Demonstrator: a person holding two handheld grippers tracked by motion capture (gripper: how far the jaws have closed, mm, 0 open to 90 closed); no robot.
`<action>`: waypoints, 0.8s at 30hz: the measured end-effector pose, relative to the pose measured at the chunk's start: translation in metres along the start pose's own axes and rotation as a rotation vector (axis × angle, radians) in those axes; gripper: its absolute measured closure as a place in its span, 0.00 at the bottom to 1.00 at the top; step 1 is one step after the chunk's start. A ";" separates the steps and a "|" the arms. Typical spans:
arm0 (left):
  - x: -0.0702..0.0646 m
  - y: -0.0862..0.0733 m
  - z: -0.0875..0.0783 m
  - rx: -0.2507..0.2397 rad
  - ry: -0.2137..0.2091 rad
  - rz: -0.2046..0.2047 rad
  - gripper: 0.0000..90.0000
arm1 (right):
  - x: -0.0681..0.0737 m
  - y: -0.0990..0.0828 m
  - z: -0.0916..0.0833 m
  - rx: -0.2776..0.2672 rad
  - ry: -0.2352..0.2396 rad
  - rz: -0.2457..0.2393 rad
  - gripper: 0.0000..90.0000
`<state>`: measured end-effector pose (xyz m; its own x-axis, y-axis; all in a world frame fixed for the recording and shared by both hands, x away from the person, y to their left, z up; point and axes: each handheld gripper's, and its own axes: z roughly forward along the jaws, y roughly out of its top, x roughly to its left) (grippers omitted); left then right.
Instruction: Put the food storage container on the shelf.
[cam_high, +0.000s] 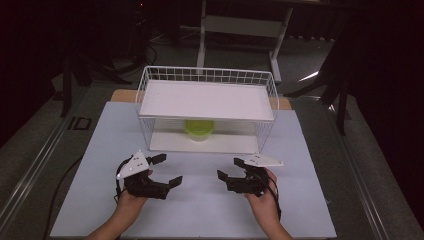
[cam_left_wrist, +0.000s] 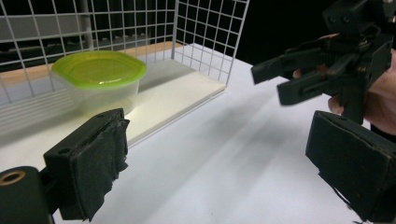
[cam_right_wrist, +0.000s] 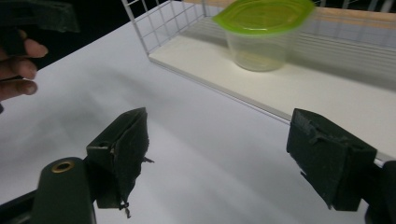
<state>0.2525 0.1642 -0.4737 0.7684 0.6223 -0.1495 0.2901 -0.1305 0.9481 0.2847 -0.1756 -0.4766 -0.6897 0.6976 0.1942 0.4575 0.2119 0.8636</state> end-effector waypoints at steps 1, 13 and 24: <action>0.000 -0.001 -0.002 0.003 0.002 0.003 0.07 | -0.001 -0.001 -0.003 -0.002 0.000 0.002 0.23; 0.007 -0.014 -0.025 0.013 0.021 -0.031 0.07 | -0.010 -0.006 -0.035 -0.040 -0.003 0.027 0.23; 0.014 -0.028 -0.049 0.015 0.056 -0.047 0.07 | -0.006 -0.022 -0.057 0.005 -0.020 -0.014 0.22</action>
<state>0.2273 0.2145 -0.4886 0.7206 0.6704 -0.1772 0.3338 -0.1114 0.9360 0.2467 -0.2236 -0.4701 -0.6849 0.7078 0.1729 0.4509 0.2254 0.8636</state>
